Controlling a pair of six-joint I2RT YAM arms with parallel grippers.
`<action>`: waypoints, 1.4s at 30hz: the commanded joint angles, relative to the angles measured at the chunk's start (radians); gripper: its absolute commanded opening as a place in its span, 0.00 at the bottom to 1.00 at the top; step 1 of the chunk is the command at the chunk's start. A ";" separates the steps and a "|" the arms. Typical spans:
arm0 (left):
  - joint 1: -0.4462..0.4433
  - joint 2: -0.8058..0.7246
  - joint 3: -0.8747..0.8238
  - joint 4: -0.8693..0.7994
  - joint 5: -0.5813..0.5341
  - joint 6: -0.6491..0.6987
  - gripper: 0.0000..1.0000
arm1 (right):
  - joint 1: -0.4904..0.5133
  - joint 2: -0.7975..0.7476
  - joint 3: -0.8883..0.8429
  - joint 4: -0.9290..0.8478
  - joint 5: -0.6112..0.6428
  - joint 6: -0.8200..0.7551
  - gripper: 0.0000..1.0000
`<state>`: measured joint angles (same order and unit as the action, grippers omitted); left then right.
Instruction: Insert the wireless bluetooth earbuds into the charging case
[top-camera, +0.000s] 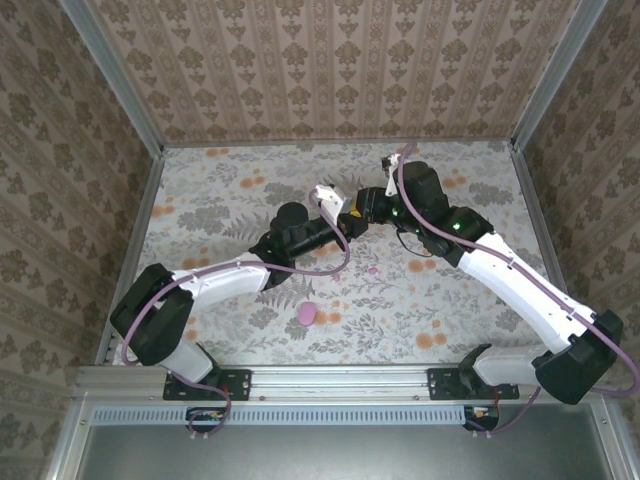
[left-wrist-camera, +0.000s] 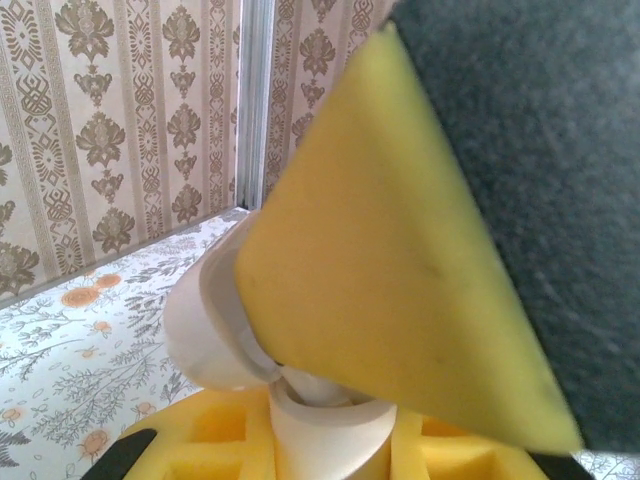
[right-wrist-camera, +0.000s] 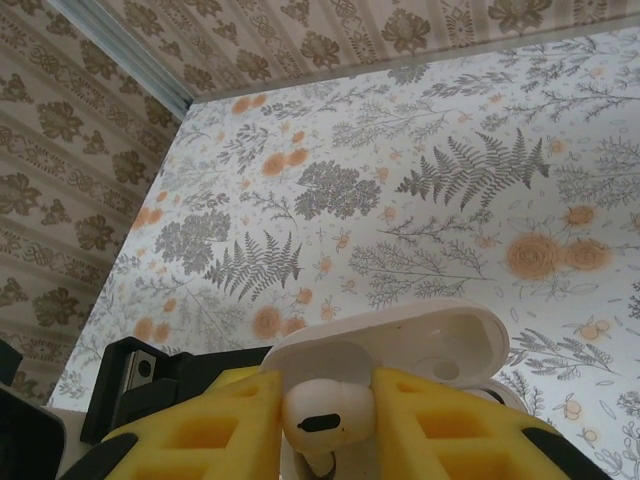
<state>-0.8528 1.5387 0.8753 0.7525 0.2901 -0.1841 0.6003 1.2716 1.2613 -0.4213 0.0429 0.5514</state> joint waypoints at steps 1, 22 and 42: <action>-0.008 -0.016 0.037 0.110 -0.002 -0.015 0.08 | 0.004 -0.020 -0.028 -0.027 0.022 -0.022 0.29; -0.009 -0.032 0.026 0.110 0.001 0.017 0.08 | 0.004 -0.039 -0.006 -0.064 0.075 -0.035 0.32; -0.009 -0.042 0.019 0.103 -0.002 0.035 0.08 | 0.004 -0.052 0.026 -0.109 0.141 -0.039 0.34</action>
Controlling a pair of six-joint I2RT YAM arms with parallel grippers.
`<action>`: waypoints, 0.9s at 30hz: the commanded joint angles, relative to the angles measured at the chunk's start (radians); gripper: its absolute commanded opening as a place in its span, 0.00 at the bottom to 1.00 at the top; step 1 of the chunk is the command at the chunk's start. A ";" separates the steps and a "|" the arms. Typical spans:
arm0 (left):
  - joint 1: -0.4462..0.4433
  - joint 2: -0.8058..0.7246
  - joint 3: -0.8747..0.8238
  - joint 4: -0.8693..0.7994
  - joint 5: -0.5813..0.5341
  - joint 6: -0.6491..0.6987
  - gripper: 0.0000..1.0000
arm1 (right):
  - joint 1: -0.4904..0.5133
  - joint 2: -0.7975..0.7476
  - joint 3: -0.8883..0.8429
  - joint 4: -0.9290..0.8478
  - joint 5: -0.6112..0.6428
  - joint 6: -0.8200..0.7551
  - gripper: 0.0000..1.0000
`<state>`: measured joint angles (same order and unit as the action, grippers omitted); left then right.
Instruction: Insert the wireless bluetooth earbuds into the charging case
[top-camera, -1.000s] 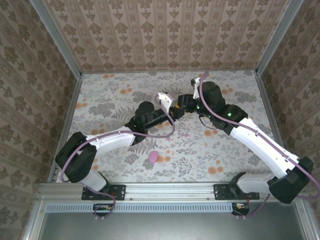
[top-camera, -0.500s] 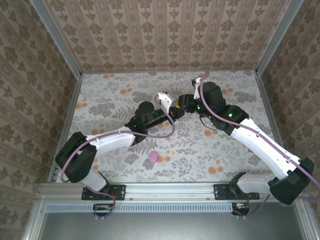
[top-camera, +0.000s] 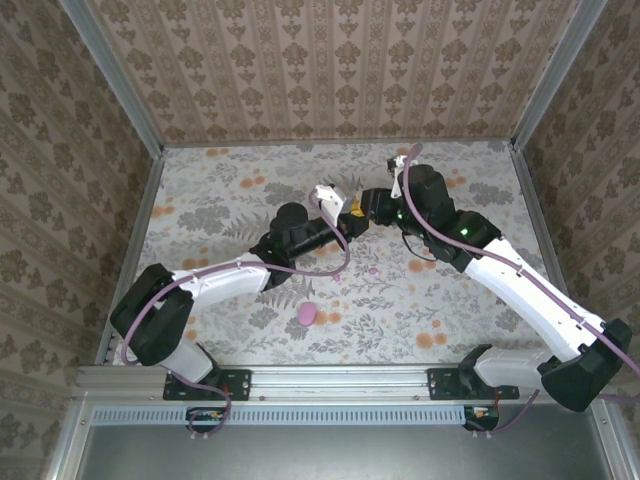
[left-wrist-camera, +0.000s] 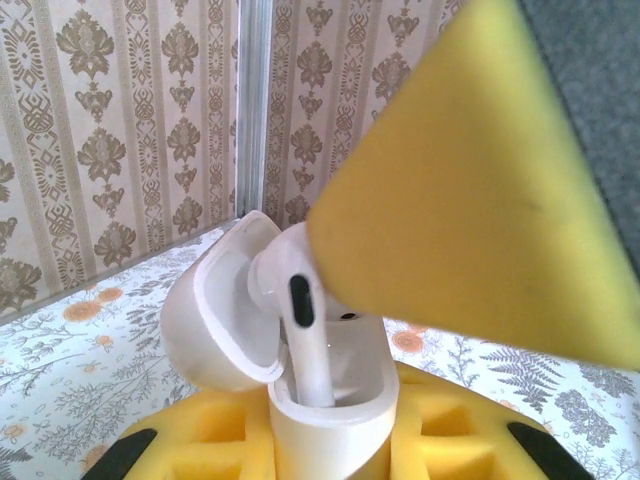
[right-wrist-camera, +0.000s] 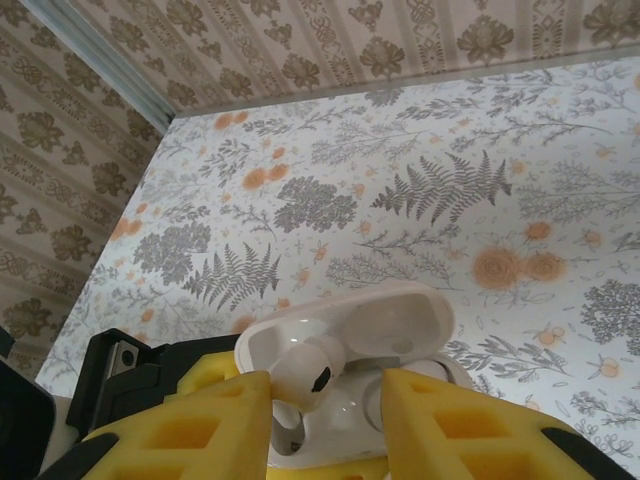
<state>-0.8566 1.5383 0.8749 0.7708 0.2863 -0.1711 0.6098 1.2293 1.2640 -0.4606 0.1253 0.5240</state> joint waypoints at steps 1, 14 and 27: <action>-0.005 -0.041 0.020 0.085 0.002 0.024 0.08 | -0.005 -0.011 0.023 -0.070 0.056 -0.013 0.35; -0.004 -0.041 0.027 0.076 0.011 0.027 0.08 | -0.005 -0.014 0.017 -0.042 -0.046 -0.046 0.36; -0.002 -0.044 0.023 0.078 0.011 0.031 0.09 | -0.007 -0.010 0.041 -0.101 -0.053 -0.062 0.45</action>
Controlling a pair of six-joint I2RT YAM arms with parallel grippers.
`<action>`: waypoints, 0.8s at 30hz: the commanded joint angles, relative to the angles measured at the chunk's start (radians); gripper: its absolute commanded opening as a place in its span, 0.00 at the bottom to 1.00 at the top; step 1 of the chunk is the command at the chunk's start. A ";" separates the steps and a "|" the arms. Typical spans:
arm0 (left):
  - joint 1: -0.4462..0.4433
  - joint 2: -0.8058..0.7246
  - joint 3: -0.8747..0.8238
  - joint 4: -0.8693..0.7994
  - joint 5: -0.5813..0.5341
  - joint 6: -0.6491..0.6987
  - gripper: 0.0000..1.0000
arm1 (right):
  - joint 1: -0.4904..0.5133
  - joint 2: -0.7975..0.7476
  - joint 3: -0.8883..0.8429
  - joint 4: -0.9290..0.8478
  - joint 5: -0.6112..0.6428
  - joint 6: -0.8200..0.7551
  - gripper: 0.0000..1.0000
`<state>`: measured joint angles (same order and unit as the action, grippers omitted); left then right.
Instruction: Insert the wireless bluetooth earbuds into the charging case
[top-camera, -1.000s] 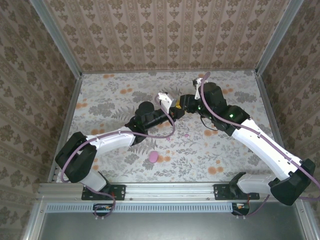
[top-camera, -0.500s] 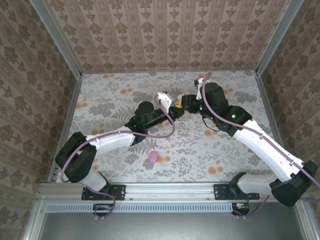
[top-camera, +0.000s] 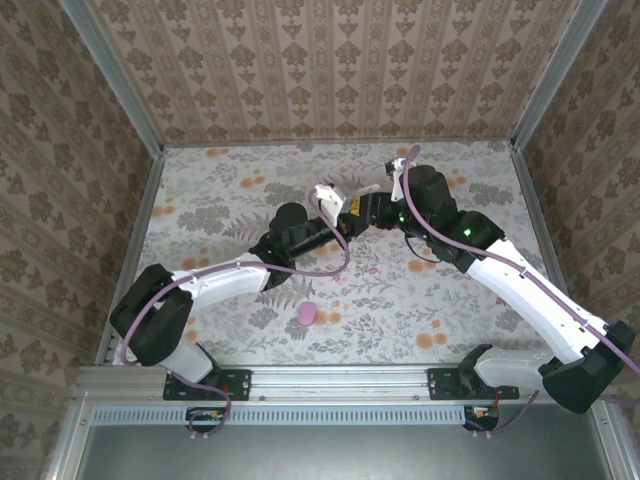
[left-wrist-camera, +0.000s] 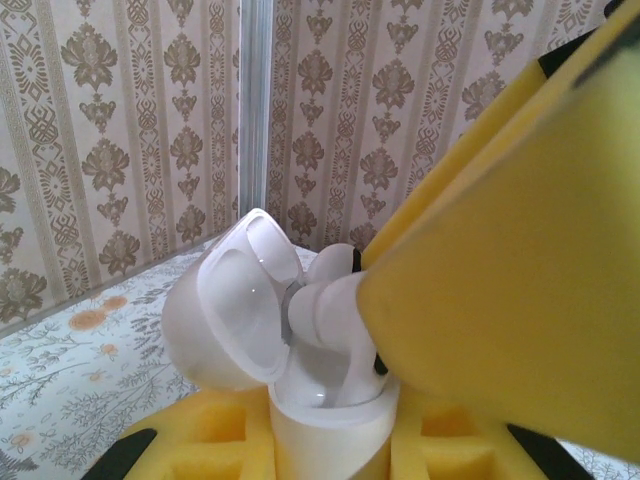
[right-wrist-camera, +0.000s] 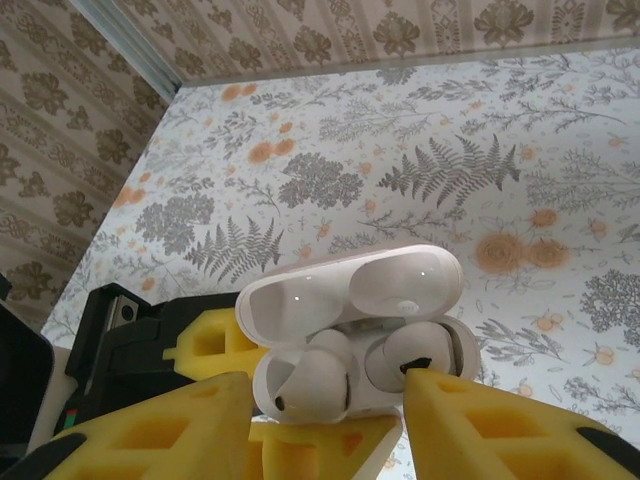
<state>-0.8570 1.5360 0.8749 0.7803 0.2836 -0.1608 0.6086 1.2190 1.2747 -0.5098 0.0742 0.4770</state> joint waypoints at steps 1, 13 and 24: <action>-0.001 -0.042 0.024 0.068 0.014 0.021 0.09 | -0.006 -0.001 0.033 -0.056 0.005 -0.012 0.45; 0.002 -0.043 0.021 0.068 0.022 0.022 0.08 | -0.018 -0.003 0.056 -0.078 0.011 0.032 0.52; 0.014 -0.046 0.004 0.078 0.033 0.023 0.08 | -0.045 -0.081 0.063 -0.067 0.010 0.032 0.63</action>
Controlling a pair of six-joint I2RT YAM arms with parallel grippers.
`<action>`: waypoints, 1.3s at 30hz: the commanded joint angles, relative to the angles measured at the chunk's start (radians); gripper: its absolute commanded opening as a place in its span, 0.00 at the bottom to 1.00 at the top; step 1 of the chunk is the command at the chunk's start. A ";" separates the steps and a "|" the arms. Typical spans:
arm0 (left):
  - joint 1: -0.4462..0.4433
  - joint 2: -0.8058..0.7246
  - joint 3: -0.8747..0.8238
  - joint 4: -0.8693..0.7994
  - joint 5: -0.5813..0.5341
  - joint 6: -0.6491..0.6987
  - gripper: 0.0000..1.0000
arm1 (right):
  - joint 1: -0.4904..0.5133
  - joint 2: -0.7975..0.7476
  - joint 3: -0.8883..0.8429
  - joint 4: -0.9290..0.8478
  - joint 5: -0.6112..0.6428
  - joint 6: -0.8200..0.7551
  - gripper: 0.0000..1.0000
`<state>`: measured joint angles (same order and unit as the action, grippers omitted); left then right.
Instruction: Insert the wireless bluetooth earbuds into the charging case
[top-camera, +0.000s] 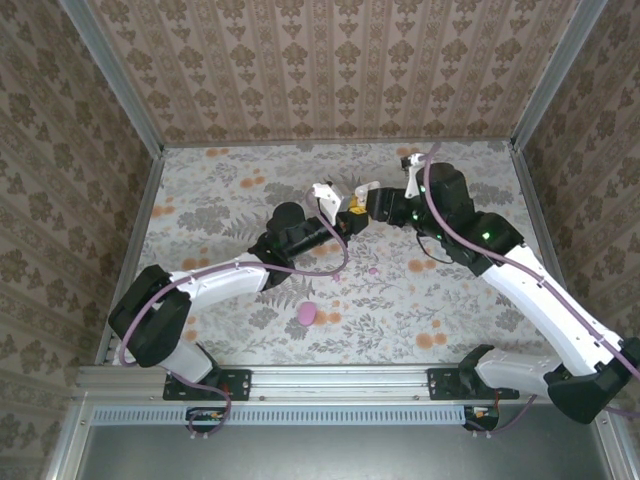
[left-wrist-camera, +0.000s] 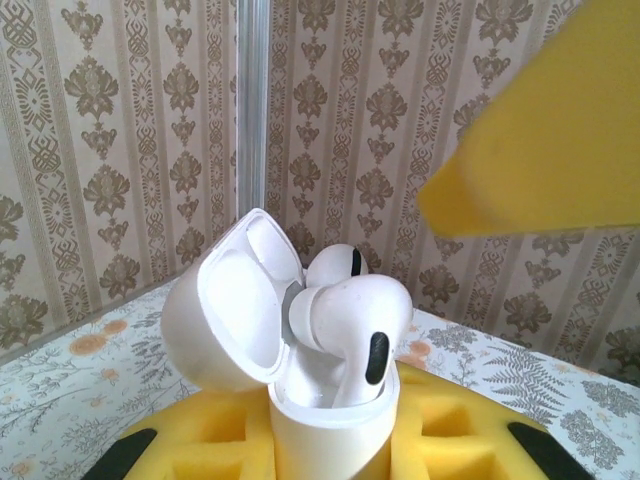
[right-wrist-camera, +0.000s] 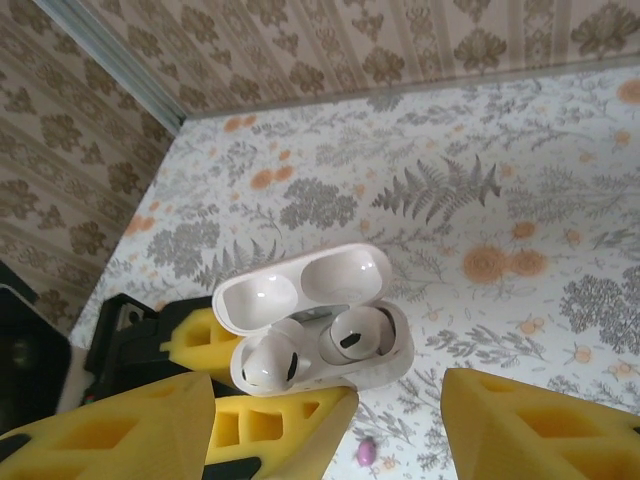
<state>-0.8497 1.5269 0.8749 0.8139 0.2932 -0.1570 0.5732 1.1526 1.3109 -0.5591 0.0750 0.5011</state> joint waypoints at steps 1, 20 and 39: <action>0.008 -0.036 0.006 0.046 0.027 0.017 0.08 | -0.011 -0.014 0.025 -0.018 0.010 0.009 0.62; 0.011 -0.033 0.010 0.063 0.058 0.005 0.08 | -0.041 0.047 0.004 -0.085 -0.006 0.012 0.58; 0.020 -0.029 0.002 0.073 0.070 -0.001 0.08 | -0.069 0.010 0.036 -0.075 -0.082 0.001 0.63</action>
<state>-0.8360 1.5269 0.8749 0.8242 0.3439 -0.1574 0.5186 1.2144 1.3308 -0.6342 -0.0051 0.5041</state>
